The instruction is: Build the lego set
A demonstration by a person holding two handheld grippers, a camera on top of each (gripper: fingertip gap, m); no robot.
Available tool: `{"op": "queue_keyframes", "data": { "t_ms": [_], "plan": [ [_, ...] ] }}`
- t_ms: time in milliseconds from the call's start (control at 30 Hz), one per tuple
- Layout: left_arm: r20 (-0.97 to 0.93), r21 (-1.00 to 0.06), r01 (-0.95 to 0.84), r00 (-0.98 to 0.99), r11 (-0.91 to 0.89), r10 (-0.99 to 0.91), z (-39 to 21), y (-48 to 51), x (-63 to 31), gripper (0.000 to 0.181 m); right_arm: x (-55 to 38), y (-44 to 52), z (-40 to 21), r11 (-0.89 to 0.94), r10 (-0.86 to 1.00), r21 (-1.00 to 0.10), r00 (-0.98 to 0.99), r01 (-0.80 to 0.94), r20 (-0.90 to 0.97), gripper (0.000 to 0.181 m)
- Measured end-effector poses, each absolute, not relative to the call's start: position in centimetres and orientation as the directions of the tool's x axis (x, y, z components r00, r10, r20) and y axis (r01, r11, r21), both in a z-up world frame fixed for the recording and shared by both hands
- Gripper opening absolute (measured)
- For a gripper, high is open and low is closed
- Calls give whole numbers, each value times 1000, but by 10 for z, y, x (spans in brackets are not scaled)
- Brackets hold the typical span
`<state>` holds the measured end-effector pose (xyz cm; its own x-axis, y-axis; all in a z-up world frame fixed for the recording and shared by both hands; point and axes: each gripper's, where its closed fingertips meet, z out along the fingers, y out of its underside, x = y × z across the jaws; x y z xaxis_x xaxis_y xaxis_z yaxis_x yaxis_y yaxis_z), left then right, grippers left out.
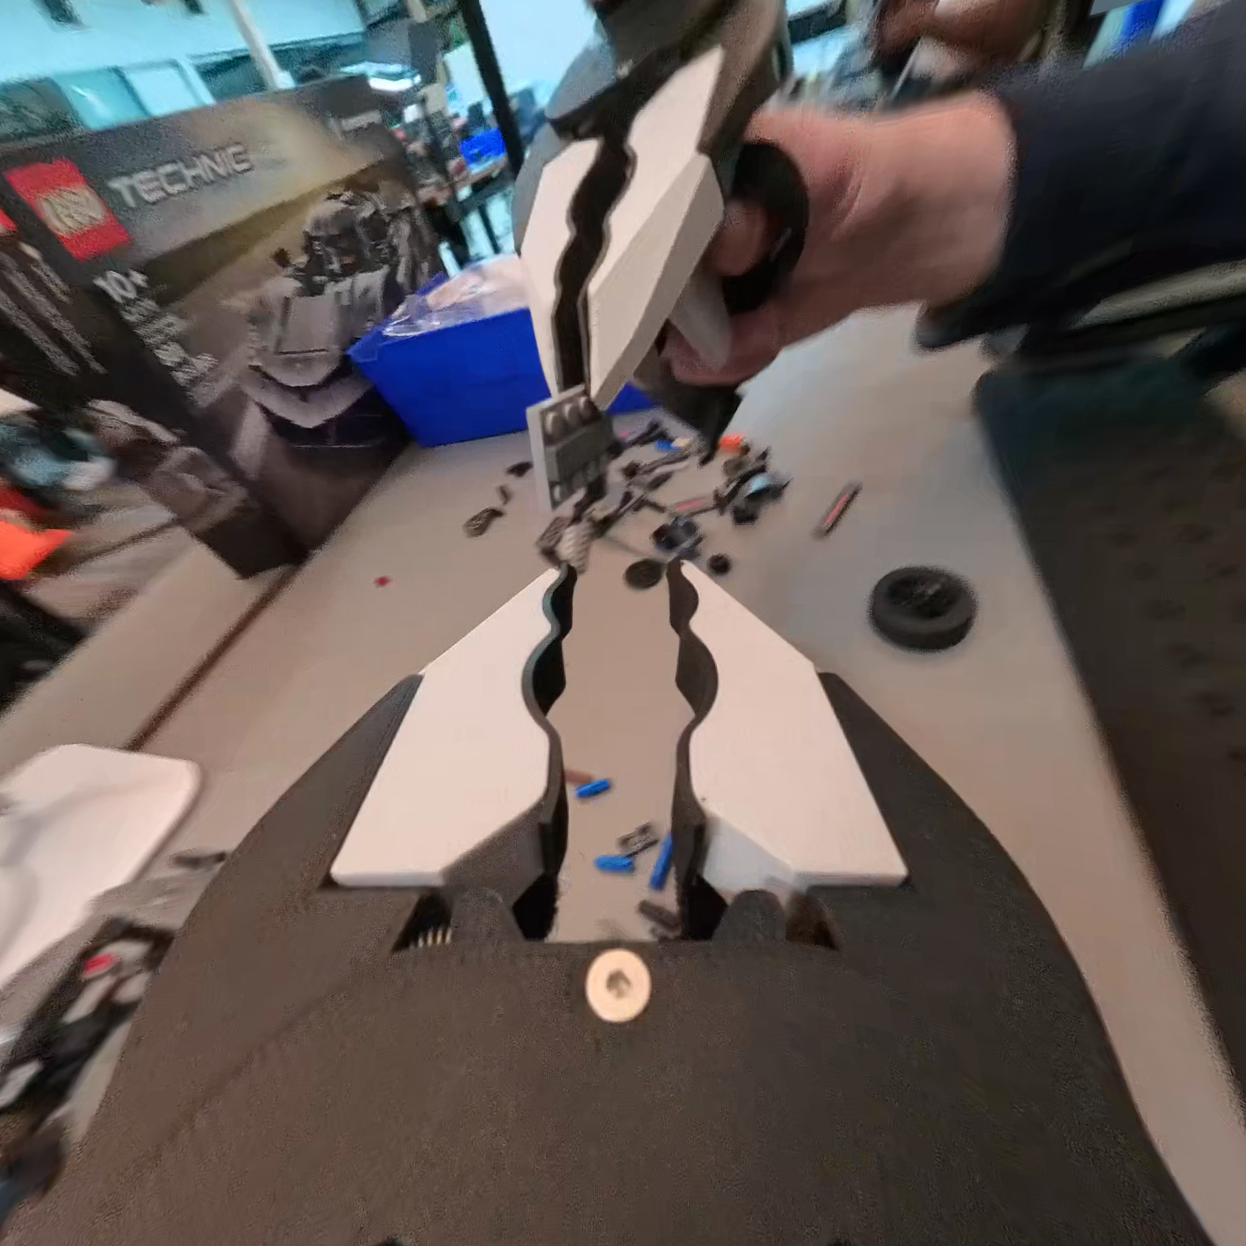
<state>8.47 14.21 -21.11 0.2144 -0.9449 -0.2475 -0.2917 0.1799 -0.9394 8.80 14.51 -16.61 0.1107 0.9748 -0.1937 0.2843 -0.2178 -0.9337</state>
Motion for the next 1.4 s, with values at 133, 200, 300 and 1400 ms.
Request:
{"op": "queue_keyframes", "data": {
  "t_ms": [133,200,300,1400],
  "plan": [
    [-34,-991,-131,126,18,-991,-192,131,86,22,79,134,-167,-171,985,-943,63,285,-159,1],
    [2,-994,-106,102,-12,-995,-191,130,85,17,77,132,-167,-170,985,-946,49,277,-163,1],
    [35,-995,-87,84,-43,-996,-191,130,84,9,76,131,-168,-170,985,-946,41,275,-165,1],
    [170,-984,-34,83,-174,-982,-192,148,74,2,204,231,-177,-340,769,-800,636,493,65,33]
  ]
}}
